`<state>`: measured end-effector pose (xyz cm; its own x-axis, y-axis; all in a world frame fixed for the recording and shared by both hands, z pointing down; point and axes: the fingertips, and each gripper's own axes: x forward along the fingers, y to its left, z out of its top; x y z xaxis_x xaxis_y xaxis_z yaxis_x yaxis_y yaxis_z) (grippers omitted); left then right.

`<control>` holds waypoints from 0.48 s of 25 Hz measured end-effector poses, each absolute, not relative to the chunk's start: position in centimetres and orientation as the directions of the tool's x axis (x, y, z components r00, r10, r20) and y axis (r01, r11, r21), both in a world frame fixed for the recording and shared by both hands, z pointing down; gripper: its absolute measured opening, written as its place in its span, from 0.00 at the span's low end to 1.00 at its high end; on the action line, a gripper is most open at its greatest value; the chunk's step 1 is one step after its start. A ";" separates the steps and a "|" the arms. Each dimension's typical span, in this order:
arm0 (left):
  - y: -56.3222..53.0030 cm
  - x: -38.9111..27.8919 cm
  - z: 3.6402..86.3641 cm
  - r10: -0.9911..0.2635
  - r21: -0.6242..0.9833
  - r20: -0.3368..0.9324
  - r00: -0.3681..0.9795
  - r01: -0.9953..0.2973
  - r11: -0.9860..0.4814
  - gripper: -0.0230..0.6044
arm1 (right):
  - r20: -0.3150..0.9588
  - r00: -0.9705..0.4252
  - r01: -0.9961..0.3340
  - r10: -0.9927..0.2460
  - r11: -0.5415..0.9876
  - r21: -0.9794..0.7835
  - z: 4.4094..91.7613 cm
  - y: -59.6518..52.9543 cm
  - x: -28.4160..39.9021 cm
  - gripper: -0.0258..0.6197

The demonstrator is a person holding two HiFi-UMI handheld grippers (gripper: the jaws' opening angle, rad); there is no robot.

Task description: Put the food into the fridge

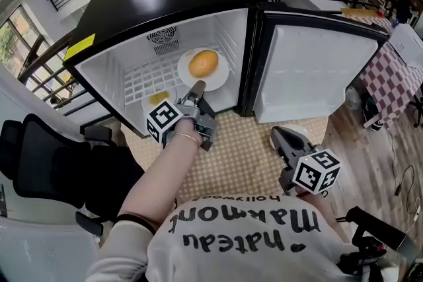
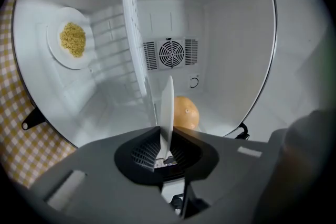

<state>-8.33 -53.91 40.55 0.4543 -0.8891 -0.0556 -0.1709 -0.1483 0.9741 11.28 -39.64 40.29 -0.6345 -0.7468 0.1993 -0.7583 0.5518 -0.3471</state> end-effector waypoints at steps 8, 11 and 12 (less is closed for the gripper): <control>-55.8 -8.1 41.5 -0.905 0.990 -0.057 0.421 -0.096 -0.107 0.08 | 0.213 -0.652 -0.744 -0.728 0.560 -0.364 41.1 -40.6 11.7 0.06; -56.5 -8.3 41.6 -0.911 0.994 -0.058 0.408 -0.060 -0.090 0.08 | 0.220 -0.656 -0.741 -0.722 0.562 -0.366 41.3 -40.8 11.8 0.06; -56.6 -8.4 41.6 -0.912 0.995 -0.057 0.405 -0.053 -0.085 0.08 | 0.221 -0.656 -0.741 -0.721 0.562 -0.367 41.4 -40.9 11.9 0.06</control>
